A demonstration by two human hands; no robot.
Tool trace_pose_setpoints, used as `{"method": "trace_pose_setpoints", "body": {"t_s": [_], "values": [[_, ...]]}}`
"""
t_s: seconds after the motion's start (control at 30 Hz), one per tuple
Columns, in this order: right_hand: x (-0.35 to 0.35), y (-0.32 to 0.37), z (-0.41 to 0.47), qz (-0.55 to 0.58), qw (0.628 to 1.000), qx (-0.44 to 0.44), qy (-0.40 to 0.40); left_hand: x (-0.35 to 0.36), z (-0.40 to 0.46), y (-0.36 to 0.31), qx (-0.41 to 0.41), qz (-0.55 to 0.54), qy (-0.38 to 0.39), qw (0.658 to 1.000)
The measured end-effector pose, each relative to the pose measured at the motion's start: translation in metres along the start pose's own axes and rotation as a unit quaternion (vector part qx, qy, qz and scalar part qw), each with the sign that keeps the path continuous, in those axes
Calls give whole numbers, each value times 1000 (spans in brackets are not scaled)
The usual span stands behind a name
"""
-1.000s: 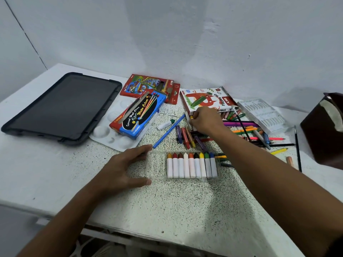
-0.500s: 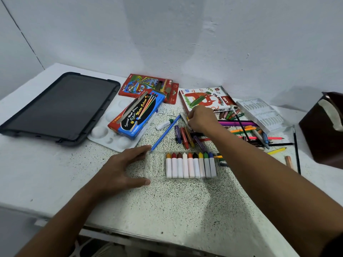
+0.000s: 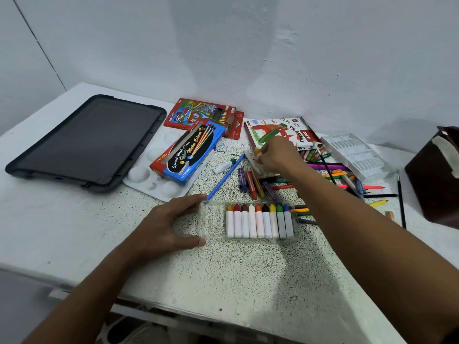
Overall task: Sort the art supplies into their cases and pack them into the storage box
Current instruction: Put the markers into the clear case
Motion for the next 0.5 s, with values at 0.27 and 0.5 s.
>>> {"method": "trace_pose_setpoints", "body": {"t_s": [0.27,0.5], "values": [[-22,30,-66,237,963,-103,81,-1,1,-2,-1,-2,-1,1000],[21,33,-93,191,965,-130,124,0,1,1,-5,-1,-7,1000]]}}
Point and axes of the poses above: each hand's wrist, its own z-axis towards the middle knuckle, its own x-axis out of the palm, y = z × x, the point moved 5 cm from there along z, towards the middle knuckle, and after that the axes turned 2 degrees about -y, right-handed, at the moved point
